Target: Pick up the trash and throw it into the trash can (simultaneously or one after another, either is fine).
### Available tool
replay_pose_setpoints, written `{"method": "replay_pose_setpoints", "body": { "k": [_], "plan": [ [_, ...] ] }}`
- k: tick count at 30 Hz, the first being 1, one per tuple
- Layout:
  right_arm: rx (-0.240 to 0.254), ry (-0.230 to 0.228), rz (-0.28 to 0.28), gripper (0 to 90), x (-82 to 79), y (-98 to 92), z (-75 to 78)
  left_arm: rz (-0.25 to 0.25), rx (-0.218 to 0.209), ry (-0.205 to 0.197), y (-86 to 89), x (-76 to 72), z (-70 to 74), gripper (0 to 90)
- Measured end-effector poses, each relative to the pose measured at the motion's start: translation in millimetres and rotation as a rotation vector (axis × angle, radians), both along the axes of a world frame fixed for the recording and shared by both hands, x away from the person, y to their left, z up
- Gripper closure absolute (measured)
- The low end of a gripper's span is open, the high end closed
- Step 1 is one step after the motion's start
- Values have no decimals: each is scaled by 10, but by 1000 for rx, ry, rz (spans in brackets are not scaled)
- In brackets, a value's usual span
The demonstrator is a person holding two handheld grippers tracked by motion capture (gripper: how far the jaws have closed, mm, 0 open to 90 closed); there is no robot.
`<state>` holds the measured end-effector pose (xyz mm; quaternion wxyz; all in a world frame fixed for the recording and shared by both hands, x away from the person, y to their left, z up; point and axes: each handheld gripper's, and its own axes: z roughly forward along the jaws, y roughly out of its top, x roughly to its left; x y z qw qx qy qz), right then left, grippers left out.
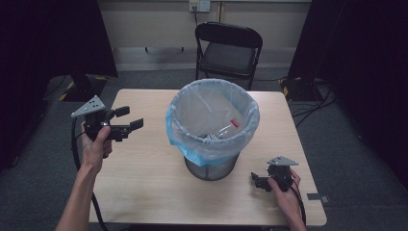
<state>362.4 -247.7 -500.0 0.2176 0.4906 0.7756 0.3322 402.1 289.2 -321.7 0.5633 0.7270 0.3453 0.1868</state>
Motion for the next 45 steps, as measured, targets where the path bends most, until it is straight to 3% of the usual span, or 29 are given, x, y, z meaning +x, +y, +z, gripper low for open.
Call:
{"method": "replay_pose_setpoints", "body": {
  "k": [9,17,25,34,37,45],
  "plan": [
    [2,0,1,95,0,0,-1,32,26,7,123,-102,-137,179],
    [0,0,0,95,0,0,0,62,78,62,178,-116,-403,179],
    [0,0,0,95,0,0,0,75,194,82,123,-138,-613,172],
    [0,0,0,95,0,0,0,84,218,187,125,-193,-1034,187],
    [1,0,-1,95,0,1,0,87,219,206,128,-207,-1111,187],
    [0,0,0,95,0,0,0,90,272,275,123,-273,-1380,186]
  ]
}}
